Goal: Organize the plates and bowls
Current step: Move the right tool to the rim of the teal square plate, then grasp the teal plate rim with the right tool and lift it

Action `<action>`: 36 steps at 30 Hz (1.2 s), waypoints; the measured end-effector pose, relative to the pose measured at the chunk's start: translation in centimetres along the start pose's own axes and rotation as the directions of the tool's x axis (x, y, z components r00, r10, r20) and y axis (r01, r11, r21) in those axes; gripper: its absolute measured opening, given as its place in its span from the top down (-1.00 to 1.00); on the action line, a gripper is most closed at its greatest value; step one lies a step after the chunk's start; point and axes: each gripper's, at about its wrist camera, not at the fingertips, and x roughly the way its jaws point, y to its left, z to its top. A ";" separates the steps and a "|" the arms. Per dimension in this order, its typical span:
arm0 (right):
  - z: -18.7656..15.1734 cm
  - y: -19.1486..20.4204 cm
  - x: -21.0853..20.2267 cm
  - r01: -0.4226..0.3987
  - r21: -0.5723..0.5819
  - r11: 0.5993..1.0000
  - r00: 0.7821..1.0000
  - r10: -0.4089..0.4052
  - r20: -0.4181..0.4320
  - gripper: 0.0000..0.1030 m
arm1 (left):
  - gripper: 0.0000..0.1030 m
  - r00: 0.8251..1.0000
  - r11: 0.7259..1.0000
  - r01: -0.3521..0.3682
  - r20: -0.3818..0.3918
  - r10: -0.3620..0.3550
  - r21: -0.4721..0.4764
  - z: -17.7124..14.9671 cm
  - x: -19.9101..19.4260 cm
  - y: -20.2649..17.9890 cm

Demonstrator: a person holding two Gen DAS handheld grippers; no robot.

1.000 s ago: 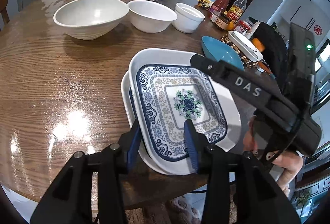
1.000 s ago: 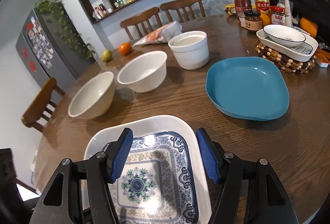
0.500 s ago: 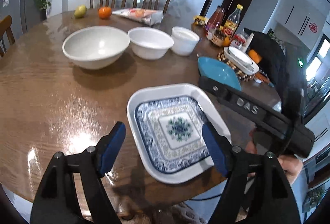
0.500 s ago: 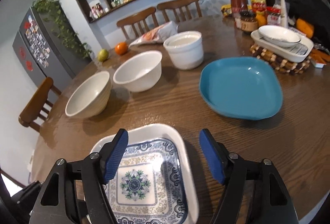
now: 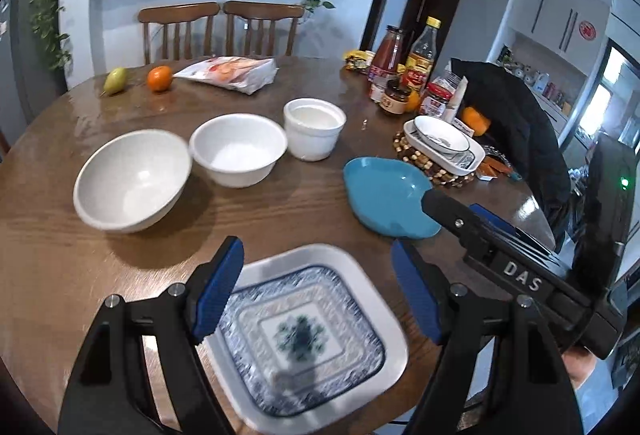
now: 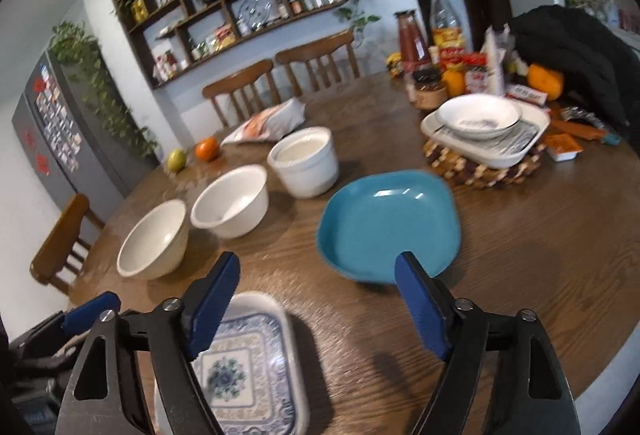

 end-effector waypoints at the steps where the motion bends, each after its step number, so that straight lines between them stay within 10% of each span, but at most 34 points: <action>1: 0.4 -0.5 -0.1 0.001 0.012 1.000 1.000 -0.002 0.007 -0.60 | -0.47 1.000 1.000 -0.011 -0.005 0.011 0.014 0.5 0.4 -0.5; 22: 4.0 -7.1 4.5 0.041 0.171 0.984 0.998 -0.031 -0.061 -0.75 | -0.44 0.981 0.998 0.049 -0.189 -0.041 0.038 4.6 10.8 -3.5; 36: 3.0 -8.7 8.2 0.053 0.209 0.976 0.991 -0.025 -0.133 -0.75 | -0.04 0.961 0.993 0.115 -0.256 -0.102 0.036 3.9 14.2 -3.9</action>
